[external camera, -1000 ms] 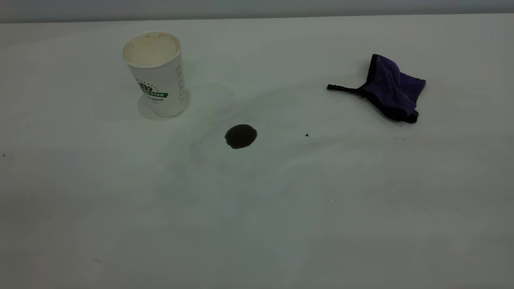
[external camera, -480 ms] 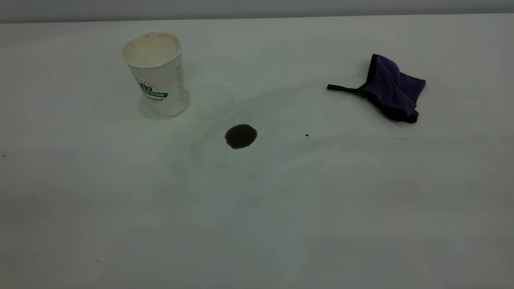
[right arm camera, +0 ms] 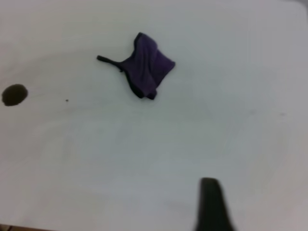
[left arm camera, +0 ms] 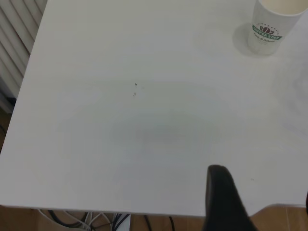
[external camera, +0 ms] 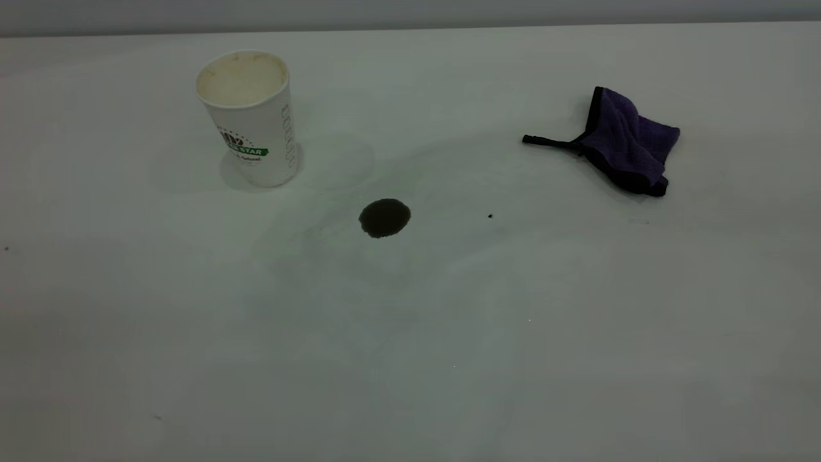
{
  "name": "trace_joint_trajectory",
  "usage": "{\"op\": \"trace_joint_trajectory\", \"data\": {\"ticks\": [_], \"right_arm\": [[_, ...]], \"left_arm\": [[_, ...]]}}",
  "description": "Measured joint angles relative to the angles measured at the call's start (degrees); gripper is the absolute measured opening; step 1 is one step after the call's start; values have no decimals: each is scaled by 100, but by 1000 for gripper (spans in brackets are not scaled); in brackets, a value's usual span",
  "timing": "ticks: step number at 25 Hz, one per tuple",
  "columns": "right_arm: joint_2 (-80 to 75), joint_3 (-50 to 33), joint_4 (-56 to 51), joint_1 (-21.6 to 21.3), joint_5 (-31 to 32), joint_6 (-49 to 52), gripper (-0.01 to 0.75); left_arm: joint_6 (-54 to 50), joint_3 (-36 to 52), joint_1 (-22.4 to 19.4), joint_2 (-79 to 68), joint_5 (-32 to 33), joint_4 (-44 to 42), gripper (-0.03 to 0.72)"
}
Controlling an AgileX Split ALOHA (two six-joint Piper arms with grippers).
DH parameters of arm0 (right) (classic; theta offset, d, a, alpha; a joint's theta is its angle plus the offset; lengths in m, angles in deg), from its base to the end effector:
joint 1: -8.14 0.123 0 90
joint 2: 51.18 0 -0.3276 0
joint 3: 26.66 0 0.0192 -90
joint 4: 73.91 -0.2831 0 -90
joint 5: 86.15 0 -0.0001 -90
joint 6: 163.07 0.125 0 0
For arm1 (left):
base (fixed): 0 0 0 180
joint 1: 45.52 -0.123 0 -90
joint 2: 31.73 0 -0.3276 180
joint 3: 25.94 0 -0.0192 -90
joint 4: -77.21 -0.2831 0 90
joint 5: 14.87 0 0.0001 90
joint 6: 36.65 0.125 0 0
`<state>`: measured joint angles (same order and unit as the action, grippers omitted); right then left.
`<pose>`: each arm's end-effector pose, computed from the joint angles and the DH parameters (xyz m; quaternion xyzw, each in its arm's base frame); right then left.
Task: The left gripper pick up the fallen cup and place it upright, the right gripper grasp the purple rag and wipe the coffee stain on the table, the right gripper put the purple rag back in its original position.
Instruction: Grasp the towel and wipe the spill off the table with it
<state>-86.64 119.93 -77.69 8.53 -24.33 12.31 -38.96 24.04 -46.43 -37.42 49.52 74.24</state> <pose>0.0849 0.0078 0.3517 -0.0377 0.9076 0.0175 0.4179 0.0049 0.0059 0.2684 -0.0263 0.8656 0.0197 0.4997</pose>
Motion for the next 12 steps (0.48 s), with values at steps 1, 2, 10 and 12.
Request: {"op": "trace_joint_trajectory", "data": {"ticks": [1,2,10,12], "right_arm": [[-425,139,-20,0,-100,-38,601],[-826,270,-33,0,-221,-94,642],[-3390,496,-709,0,-1653,-696,728],[-4021,496,-807,0,-1972,-890,728]], "left_arm": [[0,0,0,0,0,0,474],[0,0,0,0,0,0,474],[0,0,0,0,0,0,474],[0,0,0,0,0,0,474]]}}
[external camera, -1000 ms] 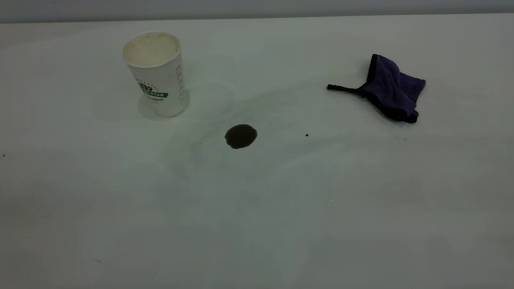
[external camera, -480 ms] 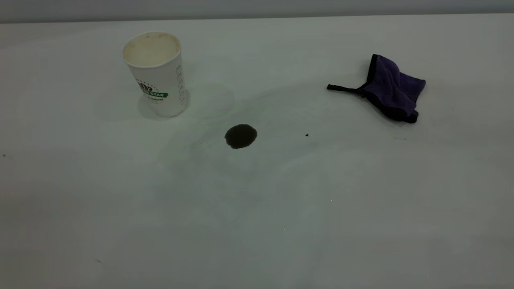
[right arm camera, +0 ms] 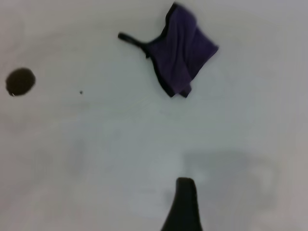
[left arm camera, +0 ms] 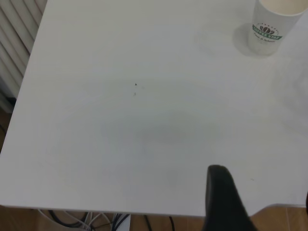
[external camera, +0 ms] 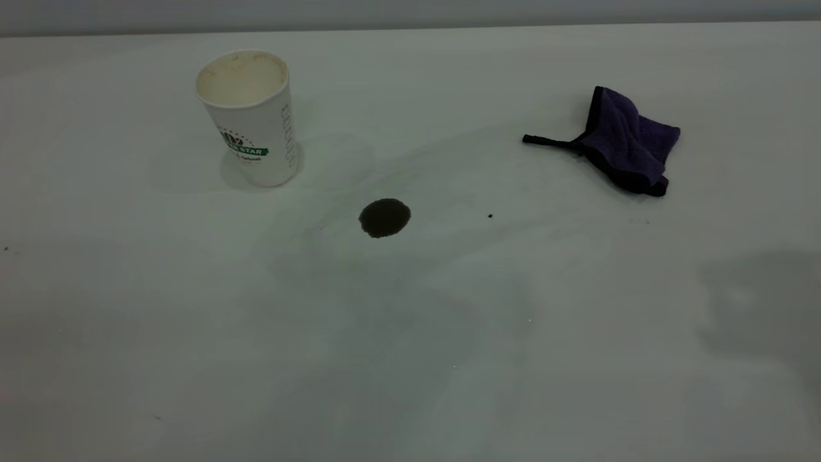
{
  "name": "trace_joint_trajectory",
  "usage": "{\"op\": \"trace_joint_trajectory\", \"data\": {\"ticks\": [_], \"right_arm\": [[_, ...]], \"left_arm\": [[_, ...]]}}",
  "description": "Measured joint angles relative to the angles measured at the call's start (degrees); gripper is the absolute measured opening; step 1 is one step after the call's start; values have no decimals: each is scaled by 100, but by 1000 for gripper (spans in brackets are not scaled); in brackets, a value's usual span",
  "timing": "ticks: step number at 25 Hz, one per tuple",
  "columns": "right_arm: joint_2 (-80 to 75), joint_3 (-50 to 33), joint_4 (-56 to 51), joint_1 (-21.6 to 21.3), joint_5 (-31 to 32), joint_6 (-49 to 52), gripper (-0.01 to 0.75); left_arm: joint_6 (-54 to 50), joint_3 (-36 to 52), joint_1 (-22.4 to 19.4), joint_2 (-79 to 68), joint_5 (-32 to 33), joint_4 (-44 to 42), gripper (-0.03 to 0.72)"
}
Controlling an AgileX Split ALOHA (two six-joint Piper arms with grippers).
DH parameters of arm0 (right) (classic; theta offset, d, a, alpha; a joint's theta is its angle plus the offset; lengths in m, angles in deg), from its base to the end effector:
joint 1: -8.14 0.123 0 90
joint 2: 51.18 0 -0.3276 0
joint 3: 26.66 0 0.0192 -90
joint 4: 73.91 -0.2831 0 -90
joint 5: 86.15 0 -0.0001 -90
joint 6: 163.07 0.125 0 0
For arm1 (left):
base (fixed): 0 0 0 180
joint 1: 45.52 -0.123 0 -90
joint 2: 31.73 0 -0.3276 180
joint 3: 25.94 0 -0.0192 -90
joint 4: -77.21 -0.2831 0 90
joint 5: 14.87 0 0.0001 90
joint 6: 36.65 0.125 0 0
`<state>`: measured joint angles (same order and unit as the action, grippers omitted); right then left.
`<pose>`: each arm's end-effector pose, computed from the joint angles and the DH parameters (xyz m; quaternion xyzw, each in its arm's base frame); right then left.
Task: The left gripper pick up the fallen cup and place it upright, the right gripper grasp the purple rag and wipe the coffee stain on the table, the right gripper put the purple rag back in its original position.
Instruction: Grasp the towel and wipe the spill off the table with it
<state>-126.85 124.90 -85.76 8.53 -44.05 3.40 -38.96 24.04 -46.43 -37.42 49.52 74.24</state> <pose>0.2679 0.0190 0.2878 -0.0625 0.9512 0.0548 0.2973 0.0049 0.0059 0.2684 -0.0263 0.8656 0.0197 0.4997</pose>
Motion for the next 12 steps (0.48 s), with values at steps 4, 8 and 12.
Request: {"op": "trace_joint_trajectory", "data": {"ticks": [4,8,12], "right_arm": [[-1185,23,-104,0,-822,-346,724],[-2424,375,-388,0,-1192,-679,717],[-3527,1109,-592,125,-1287,-1090,710]], "left_arm": [[0,0,0,0,0,0,474],[0,0,0,0,0,0,474],[0,0,0,0,0,0,474]]}}
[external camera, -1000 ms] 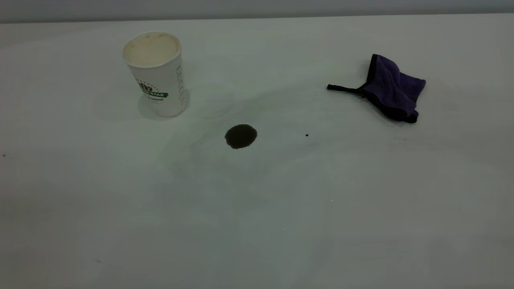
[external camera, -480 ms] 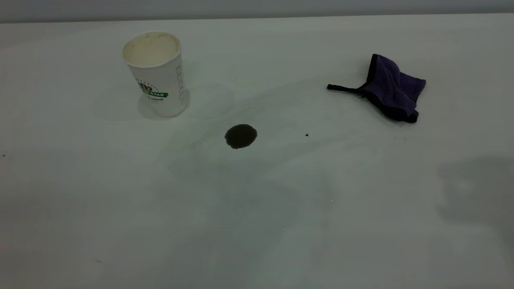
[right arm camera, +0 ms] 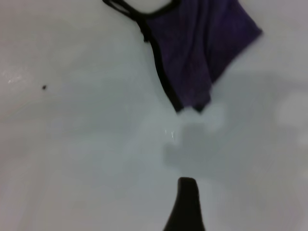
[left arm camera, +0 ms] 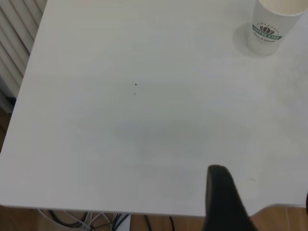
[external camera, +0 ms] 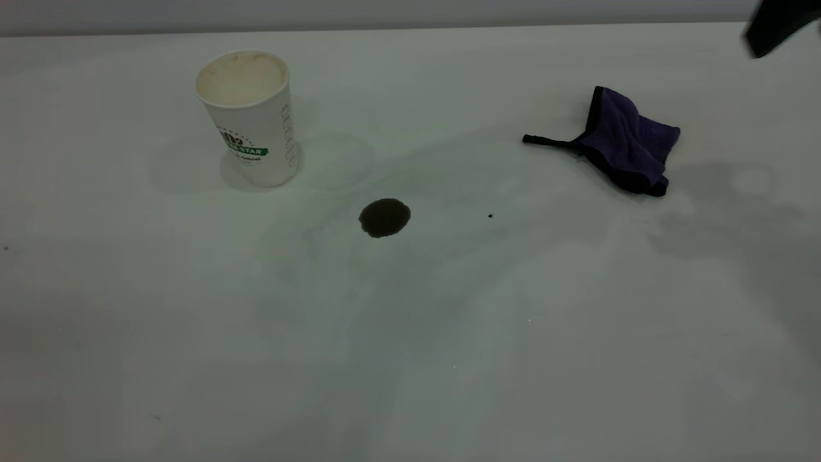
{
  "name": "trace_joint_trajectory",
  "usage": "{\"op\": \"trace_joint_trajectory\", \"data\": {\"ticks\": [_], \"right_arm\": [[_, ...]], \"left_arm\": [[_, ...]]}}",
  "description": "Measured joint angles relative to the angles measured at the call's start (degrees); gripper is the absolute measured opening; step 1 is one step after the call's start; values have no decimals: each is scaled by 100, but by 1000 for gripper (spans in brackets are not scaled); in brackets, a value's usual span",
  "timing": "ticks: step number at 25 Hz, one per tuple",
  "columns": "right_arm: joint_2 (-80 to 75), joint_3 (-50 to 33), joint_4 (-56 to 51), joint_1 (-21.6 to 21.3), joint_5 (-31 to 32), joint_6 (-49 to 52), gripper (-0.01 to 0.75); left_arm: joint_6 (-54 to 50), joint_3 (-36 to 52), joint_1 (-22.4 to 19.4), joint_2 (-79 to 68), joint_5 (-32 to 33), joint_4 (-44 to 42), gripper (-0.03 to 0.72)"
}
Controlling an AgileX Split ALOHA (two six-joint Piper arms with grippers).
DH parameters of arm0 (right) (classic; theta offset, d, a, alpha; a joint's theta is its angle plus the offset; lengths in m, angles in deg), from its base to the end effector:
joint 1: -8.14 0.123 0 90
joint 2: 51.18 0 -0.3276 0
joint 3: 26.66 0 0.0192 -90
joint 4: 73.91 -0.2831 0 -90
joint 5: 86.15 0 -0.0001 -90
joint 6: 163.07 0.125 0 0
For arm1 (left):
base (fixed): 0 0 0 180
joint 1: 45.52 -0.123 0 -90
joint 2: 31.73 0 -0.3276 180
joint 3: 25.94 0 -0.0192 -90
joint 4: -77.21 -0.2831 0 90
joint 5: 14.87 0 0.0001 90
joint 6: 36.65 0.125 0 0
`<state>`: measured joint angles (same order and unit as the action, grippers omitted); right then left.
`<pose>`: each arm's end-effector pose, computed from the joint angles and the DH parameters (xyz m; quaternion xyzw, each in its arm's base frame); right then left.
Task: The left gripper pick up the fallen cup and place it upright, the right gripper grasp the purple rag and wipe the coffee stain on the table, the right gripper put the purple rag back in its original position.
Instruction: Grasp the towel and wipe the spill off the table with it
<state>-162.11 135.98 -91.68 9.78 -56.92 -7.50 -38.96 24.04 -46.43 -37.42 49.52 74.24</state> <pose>0.3999 0.0301 0.1554 -0.1041 0.9706 0.0602 0.2086 0.0049 0.0059 0.2684 -0.0263 0.8656 0.0197 0.4997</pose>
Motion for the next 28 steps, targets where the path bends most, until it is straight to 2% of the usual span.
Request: {"op": "trace_joint_trajectory", "data": {"ticks": [16,25,28], "right_arm": [[-3347,2891,6,361,320,-536,675],[-4260,3853,218,411,338,-554,662],[-4388,3988,459,411,351,-554,635]], "left_arm": [[13,0,0,0,2,0,474],[13,0,0,0,2,0,474],[13,0,0,0,2,0,474]]}}
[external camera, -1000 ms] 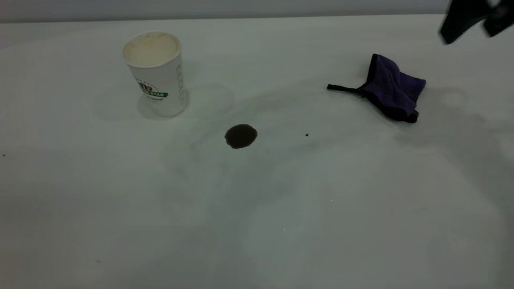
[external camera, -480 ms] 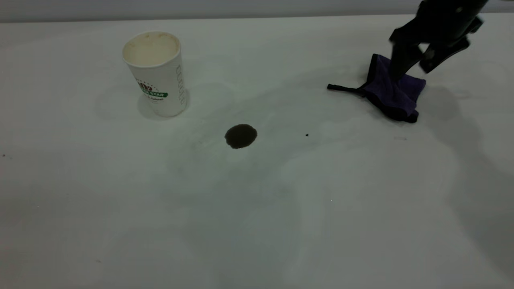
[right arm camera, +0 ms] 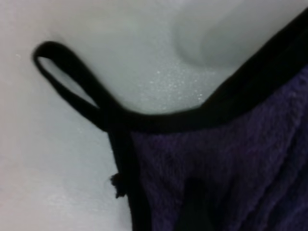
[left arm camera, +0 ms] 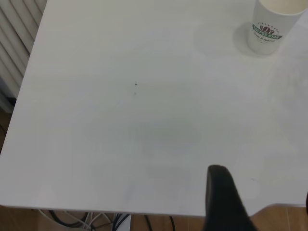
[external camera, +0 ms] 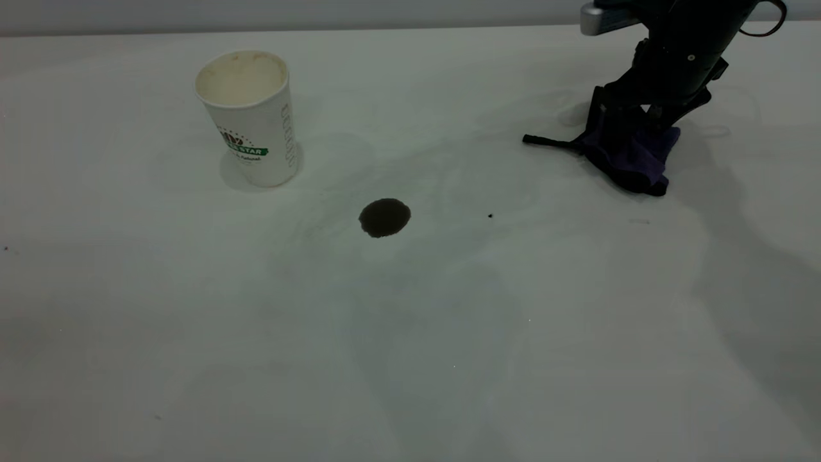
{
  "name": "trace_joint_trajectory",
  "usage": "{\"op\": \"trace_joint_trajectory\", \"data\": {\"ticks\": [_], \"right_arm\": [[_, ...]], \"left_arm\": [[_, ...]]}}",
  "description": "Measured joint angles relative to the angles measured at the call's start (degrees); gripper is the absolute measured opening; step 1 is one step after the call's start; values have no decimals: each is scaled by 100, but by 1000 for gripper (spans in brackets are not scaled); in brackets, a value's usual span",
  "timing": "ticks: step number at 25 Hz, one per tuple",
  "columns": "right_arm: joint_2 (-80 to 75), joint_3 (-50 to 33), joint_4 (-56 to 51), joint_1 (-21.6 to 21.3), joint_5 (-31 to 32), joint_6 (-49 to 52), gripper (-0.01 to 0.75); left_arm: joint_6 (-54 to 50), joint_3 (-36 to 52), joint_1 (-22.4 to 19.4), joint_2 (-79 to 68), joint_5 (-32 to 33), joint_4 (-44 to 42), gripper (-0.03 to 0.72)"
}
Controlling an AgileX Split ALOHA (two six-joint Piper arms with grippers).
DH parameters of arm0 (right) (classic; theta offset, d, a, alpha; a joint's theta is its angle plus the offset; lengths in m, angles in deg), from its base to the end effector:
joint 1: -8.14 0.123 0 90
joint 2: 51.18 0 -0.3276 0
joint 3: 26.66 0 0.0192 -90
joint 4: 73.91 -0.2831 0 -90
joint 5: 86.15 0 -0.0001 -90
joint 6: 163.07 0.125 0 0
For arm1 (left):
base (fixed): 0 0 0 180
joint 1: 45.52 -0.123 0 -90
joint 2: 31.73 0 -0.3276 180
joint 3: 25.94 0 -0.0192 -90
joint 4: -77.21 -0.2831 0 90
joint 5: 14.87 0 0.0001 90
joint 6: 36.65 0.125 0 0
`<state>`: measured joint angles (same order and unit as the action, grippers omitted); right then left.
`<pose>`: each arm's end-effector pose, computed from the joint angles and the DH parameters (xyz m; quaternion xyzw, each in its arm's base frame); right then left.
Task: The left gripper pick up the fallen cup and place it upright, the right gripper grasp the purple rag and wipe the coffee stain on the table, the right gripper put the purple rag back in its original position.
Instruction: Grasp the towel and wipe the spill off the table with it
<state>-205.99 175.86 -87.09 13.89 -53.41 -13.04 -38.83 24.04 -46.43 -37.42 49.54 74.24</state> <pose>0.5479 0.0707 -0.0333 -0.2187 0.9643 0.0453 0.1421 0.0049 0.0059 0.2684 -0.0253 0.8657 0.0203 0.4995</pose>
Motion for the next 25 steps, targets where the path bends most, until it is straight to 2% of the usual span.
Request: {"op": "trace_joint_trajectory", "data": {"ticks": [2,5,7,10,12,16,25], "right_arm": [[-27,27,118,5,-1,6,593],[-77,58,181,5,-1,101,491],[-117,90,167,5,-8,133,394],[-164,120,-3,24,3,153,197],[-177,144,-115,114,8,102,129],[-221,284,-299,615,6,-4,132],[-407,754,-597,2340,293,2,132]], "left_arm": [[0,0,0,0,0,0,474],[0,0,0,0,4,0,474],[0,0,0,0,4,0,474],[0,0,0,0,7,0,474],[0,0,0,0,11,0,474],[0,0,0,0,11,0,474],[0,0,0,0,11,0,474]]}}
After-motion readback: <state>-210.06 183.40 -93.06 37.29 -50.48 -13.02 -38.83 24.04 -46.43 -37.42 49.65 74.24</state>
